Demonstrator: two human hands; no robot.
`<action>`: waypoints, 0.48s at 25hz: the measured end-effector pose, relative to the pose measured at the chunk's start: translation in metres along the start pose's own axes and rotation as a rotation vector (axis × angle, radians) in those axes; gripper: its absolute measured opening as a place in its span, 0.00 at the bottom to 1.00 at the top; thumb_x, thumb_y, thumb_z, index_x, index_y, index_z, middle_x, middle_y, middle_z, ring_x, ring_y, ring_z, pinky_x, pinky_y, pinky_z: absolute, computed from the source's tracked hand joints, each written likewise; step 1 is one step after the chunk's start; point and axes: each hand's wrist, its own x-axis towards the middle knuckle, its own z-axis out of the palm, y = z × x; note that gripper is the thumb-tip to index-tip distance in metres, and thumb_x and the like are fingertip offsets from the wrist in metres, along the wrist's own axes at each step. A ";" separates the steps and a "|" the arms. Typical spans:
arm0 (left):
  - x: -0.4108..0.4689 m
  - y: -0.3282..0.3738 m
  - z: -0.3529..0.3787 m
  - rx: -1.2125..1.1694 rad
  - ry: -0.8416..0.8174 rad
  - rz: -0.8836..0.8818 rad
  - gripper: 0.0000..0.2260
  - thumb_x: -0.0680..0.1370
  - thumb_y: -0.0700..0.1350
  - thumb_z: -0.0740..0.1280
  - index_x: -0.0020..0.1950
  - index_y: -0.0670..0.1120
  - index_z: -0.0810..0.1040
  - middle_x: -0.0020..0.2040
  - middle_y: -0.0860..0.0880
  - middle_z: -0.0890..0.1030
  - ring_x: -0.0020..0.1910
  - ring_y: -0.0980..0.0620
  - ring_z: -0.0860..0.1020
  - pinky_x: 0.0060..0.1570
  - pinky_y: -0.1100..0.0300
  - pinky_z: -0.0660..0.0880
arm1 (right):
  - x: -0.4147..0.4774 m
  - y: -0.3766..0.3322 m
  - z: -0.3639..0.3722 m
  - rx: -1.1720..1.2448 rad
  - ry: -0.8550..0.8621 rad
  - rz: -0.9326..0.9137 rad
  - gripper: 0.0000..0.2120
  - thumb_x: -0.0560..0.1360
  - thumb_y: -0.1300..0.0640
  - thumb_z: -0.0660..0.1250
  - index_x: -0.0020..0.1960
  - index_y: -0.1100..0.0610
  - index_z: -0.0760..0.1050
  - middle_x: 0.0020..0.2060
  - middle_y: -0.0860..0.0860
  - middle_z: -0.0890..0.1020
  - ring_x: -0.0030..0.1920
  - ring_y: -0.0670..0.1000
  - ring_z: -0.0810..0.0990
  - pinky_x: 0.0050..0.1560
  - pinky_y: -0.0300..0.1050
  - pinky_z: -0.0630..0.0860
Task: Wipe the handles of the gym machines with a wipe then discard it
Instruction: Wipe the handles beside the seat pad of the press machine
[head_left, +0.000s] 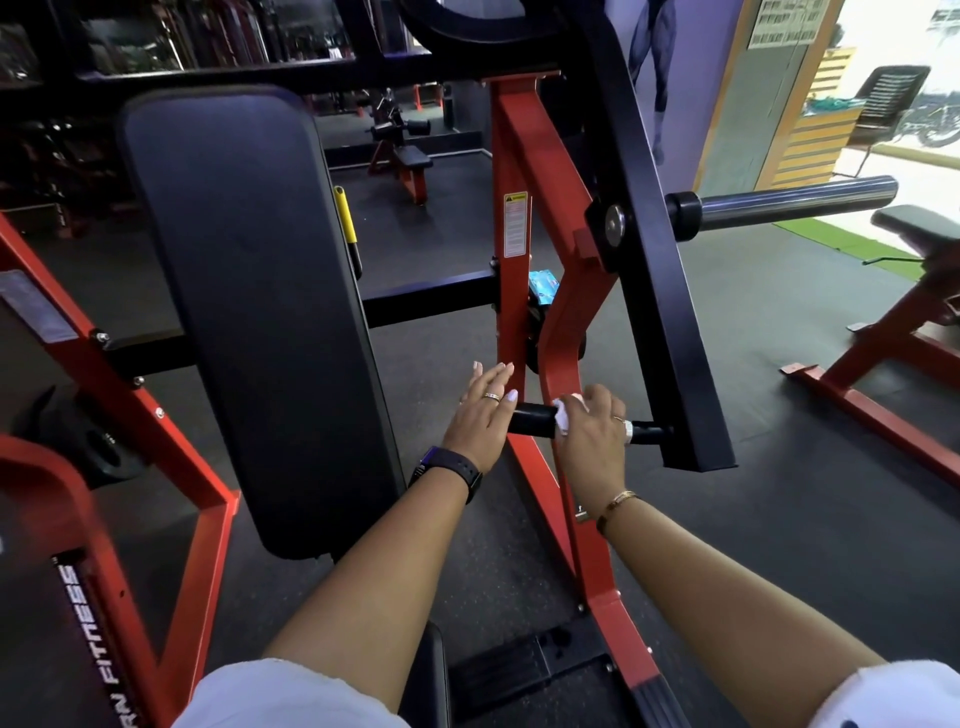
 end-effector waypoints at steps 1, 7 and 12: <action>0.001 0.000 -0.001 -0.007 -0.010 -0.011 0.20 0.84 0.48 0.50 0.76 0.49 0.61 0.77 0.52 0.58 0.77 0.56 0.45 0.66 0.61 0.42 | 0.003 -0.018 0.001 0.054 -0.013 0.011 0.07 0.76 0.61 0.64 0.49 0.61 0.81 0.47 0.60 0.78 0.48 0.63 0.75 0.49 0.55 0.74; -0.002 0.002 -0.007 -0.049 -0.049 -0.055 0.19 0.84 0.49 0.50 0.75 0.49 0.65 0.74 0.49 0.64 0.75 0.52 0.57 0.69 0.64 0.49 | 0.006 -0.044 -0.005 0.172 -0.083 -0.363 0.10 0.69 0.72 0.64 0.48 0.65 0.79 0.42 0.58 0.80 0.41 0.57 0.77 0.47 0.50 0.75; -0.002 0.001 -0.007 0.038 -0.077 -0.066 0.20 0.84 0.52 0.50 0.74 0.50 0.65 0.70 0.50 0.67 0.70 0.52 0.62 0.62 0.66 0.50 | 0.011 0.000 -0.013 -0.186 -0.191 -0.097 0.13 0.79 0.59 0.55 0.54 0.57 0.77 0.45 0.54 0.79 0.49 0.55 0.75 0.52 0.47 0.71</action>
